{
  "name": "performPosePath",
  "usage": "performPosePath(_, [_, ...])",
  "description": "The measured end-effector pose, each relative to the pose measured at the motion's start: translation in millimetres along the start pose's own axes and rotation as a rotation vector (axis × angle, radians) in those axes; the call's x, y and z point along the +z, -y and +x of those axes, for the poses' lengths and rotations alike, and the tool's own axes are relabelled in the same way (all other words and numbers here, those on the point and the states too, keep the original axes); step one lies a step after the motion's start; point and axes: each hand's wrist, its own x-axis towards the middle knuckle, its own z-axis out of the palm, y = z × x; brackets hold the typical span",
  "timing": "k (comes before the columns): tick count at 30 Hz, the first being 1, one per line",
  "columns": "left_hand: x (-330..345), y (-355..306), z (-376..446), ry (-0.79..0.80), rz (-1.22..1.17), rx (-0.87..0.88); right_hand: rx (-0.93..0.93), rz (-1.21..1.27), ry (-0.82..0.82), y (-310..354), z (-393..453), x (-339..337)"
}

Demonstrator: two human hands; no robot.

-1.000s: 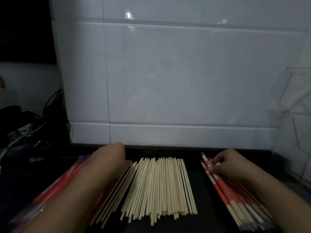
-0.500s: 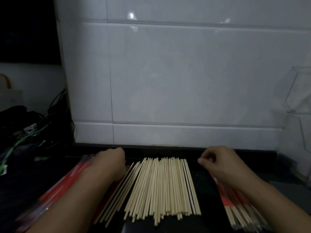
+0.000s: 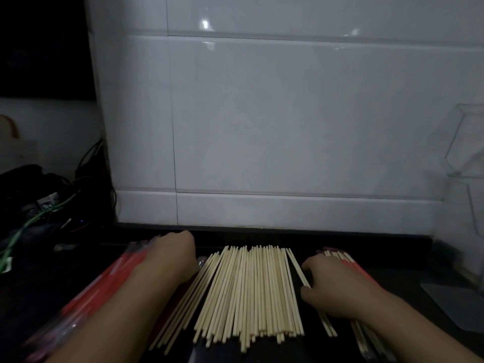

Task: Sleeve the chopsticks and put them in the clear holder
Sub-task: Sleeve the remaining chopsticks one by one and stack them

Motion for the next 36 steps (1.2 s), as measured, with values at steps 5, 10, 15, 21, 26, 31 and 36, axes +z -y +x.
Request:
performPosePath(5, [2,0,2,-0.022,0.037,-0.010,0.043,-0.090,-0.034,9,-3,-4])
performPosePath(10, [-2,-2,0,-0.010,0.060,-0.033,0.043,-0.254,-0.092,21,-4,-5])
performPosePath(15, [-2,0,1,-0.008,-0.015,-0.037,0.028,-0.050,-0.053,15,-2,-2])
performPosePath(21, [-3,1,5,0.077,-0.044,-0.021,0.057,0.294,-0.066,-2,7,1])
performPosePath(26, [1,2,7,0.070,-0.071,-0.036,0.066,0.407,-0.030,-8,12,5])
performPosePath(31, [1,4,7,0.058,-0.046,-0.072,0.083,0.468,-0.039,-10,13,4])
performPosePath(36, [-2,0,4,0.019,0.038,-0.088,0.070,0.411,-0.033,-10,13,6])
